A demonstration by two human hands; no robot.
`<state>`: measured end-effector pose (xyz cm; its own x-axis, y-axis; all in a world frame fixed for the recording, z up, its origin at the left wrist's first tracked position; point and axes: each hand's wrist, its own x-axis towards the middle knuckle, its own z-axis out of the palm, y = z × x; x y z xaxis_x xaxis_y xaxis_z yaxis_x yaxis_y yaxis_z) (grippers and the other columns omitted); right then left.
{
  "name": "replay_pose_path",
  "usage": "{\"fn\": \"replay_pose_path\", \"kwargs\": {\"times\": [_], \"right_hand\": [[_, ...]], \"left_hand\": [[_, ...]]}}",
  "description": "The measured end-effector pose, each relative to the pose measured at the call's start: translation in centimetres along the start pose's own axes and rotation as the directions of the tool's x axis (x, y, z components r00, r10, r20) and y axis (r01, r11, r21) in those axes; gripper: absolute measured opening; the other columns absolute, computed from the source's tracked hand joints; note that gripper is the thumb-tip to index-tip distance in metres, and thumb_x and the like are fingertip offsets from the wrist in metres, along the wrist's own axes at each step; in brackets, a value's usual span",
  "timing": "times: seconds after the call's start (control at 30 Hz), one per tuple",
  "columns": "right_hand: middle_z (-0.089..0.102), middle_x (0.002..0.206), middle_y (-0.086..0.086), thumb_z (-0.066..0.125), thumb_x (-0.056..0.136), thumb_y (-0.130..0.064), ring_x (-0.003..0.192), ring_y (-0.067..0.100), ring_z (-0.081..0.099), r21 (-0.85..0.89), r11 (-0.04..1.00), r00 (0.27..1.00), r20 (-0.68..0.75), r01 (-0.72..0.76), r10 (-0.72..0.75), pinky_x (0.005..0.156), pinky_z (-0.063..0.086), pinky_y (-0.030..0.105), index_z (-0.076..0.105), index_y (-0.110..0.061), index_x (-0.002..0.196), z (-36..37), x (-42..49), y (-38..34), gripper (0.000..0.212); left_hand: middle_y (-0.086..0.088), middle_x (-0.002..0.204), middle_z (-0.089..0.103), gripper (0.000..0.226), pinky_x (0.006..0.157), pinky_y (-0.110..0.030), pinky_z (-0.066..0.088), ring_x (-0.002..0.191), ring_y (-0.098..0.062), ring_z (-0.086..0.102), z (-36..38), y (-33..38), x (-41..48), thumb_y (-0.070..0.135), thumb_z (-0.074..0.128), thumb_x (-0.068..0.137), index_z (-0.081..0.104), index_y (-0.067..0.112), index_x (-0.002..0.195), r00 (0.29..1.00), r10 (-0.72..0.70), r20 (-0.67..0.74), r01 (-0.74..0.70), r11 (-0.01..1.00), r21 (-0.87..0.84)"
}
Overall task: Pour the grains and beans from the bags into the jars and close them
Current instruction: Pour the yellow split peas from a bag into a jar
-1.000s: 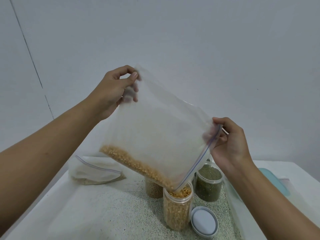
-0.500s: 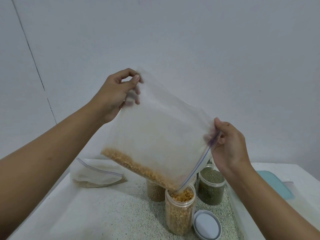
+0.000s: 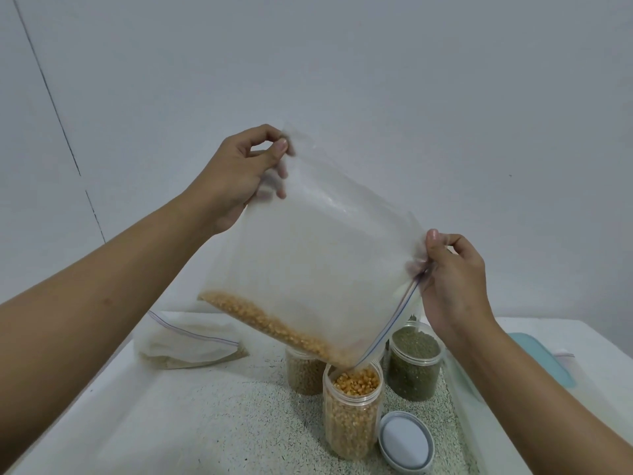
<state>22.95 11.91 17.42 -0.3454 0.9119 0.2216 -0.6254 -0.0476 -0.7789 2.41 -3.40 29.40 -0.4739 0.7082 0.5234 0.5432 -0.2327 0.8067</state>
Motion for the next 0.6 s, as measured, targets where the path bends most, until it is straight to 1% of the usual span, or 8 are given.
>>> {"fn": "replay_pose_path", "kwargs": {"times": [0.1,0.2,0.4,0.53,0.6], "right_hand": [[0.05,0.079,0.001,0.056,0.103,-0.012,0.063,0.013,0.041,0.005,1.0,1.0,0.001,0.019,-0.019,0.053,0.044,0.021,0.046,-0.014,0.077,0.04,0.13,-0.01,0.028],[0.05,0.077,-0.002,0.055,0.104,-0.01,0.061,0.011,0.04,0.006,0.999,0.999,0.013,0.033,-0.033,0.053,0.042,0.021,0.043,-0.015,0.079,0.14,-0.03,0.17,0.028],[0.05,0.079,-0.001,0.055,0.103,-0.009,0.061,0.011,0.042,0.03,0.999,0.999,0.023,0.023,-0.023,0.053,0.041,0.022,0.045,-0.014,0.079,0.03,-0.12,0.01,0.026],[0.049,0.081,0.002,0.055,0.103,-0.009,0.061,0.012,0.042,0.028,1.0,1.0,0.028,-0.001,0.0,0.051,0.043,0.02,0.045,-0.012,0.081,-0.09,-0.33,0.05,0.025],[0.049,0.082,0.003,0.055,0.103,-0.01,0.061,0.012,0.042,0.027,1.0,1.0,0.02,-0.002,0.001,0.051,0.043,0.02,0.046,-0.012,0.082,-0.15,-0.35,-0.02,0.024]], "left_hand": [[-0.004,0.076,0.057,0.018,0.056,-0.026,0.039,0.059,-0.023,0.057,-0.07,0.18,0.03,0.027,0.055,0.106,0.063,0.019,0.091,1.0,-0.004,-0.003,0.004,1.0,0.0],[-0.003,0.075,0.057,0.018,0.056,-0.025,0.039,0.058,-0.023,0.058,-0.03,0.05,0.03,0.027,0.055,0.106,0.063,0.019,0.091,1.0,-0.01,-0.007,0.01,1.0,-0.002],[-0.003,0.075,0.058,0.019,0.055,-0.025,0.039,0.058,-0.022,0.059,0.02,-0.1,-0.01,0.028,0.056,0.105,0.063,0.02,0.09,1.0,-0.026,-0.005,0.026,1.0,-0.002],[-0.003,0.074,0.058,0.02,0.052,-0.024,0.04,0.058,-0.022,0.06,-0.15,0.01,0.02,0.028,0.056,0.105,0.064,0.019,0.09,1.0,-0.012,-0.012,0.012,1.0,0.001],[-0.003,0.074,0.058,0.019,0.054,-0.025,0.04,0.058,-0.022,0.059,-0.08,-0.12,-0.12,0.028,0.055,0.105,0.064,0.018,0.091,1.0,-0.01,-0.01,0.01,1.0,0.003]]}}
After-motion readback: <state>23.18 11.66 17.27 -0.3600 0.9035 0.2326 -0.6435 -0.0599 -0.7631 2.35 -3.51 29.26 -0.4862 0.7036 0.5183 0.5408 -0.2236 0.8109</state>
